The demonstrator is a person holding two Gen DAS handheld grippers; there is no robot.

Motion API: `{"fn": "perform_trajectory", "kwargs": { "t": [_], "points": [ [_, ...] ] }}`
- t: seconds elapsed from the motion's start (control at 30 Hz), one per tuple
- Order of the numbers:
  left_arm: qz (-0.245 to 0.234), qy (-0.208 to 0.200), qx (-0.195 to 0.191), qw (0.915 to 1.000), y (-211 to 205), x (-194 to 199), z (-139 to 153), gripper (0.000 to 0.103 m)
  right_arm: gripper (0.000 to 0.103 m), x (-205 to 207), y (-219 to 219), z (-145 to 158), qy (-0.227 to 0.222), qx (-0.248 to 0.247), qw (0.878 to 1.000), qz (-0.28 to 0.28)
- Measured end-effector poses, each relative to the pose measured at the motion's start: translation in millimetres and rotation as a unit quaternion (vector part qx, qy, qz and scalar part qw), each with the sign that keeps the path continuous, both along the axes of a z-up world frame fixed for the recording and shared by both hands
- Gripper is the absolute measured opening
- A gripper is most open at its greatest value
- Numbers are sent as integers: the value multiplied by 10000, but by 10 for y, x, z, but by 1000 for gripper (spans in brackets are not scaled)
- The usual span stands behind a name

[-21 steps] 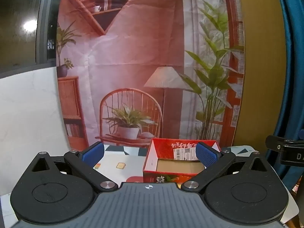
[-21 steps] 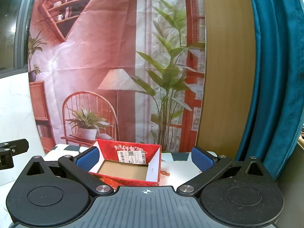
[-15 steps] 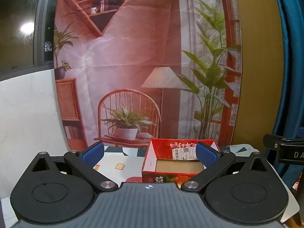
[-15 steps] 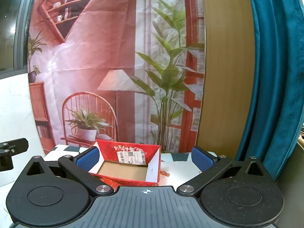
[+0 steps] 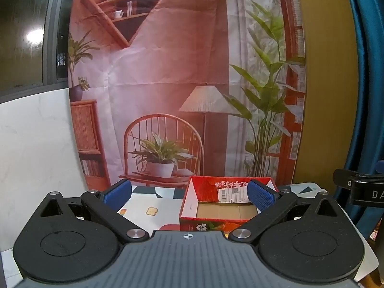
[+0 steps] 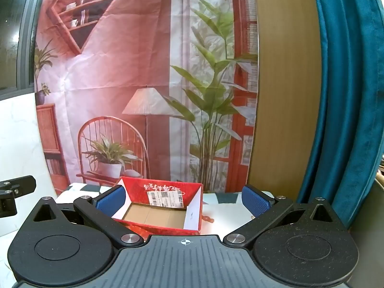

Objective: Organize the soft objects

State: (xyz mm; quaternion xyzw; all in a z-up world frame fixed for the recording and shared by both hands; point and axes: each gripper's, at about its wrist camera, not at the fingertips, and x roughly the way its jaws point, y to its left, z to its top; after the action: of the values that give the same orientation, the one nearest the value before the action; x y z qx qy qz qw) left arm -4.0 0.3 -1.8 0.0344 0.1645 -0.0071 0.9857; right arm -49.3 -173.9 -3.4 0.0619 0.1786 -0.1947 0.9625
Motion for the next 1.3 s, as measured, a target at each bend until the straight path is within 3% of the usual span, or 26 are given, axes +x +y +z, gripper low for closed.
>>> {"fn": "perform_trajectory", "kwargs": {
  "t": [1.3],
  "points": [
    [-46, -1, -39, 10000, -17, -21, -8, 103, 103, -5, 6, 15, 6, 5, 10000, 24]
  ]
}}
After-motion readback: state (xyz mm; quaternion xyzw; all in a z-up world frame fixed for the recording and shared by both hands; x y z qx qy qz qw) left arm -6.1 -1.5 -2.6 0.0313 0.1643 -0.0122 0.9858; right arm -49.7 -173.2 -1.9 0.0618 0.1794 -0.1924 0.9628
